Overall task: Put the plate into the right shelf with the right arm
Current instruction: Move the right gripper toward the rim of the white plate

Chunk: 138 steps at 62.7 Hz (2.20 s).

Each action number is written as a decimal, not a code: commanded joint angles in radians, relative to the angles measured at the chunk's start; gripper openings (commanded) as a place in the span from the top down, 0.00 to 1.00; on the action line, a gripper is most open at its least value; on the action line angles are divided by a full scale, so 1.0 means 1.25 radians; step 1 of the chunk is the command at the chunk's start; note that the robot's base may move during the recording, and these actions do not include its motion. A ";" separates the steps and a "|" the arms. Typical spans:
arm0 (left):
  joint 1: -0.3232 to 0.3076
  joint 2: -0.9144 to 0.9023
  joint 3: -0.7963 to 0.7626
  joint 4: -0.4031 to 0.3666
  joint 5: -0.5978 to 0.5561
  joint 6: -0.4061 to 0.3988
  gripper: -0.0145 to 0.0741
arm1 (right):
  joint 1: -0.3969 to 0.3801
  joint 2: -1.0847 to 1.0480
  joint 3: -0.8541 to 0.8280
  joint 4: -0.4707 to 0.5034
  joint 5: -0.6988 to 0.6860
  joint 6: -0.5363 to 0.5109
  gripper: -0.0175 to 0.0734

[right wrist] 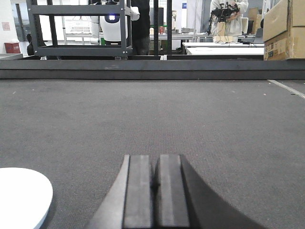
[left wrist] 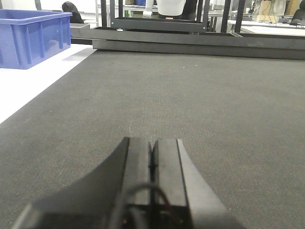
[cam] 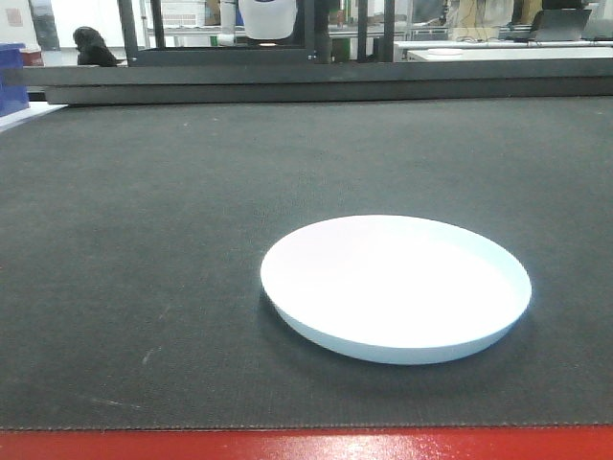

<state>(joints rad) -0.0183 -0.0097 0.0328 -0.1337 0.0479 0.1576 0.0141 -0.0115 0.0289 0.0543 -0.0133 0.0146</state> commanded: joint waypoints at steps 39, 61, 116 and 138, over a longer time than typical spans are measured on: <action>-0.002 -0.008 0.008 -0.007 -0.072 -0.006 0.98 | -0.004 -0.014 -0.048 -0.008 -0.167 -0.003 0.75; -0.002 -0.008 0.008 -0.007 -0.072 -0.006 0.98 | -0.004 0.073 -0.319 -0.008 0.121 -0.003 0.75; -0.002 -0.008 0.008 -0.007 -0.072 -0.006 0.98 | 0.002 0.794 -0.611 0.070 0.752 0.004 0.75; -0.002 -0.008 0.008 -0.007 -0.072 -0.006 0.98 | 0.085 1.040 -0.793 0.057 0.822 0.123 0.73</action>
<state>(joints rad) -0.0183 -0.0097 0.0328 -0.1337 0.0479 0.1576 0.0983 1.2479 -0.8861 0.1377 1.0270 0.1292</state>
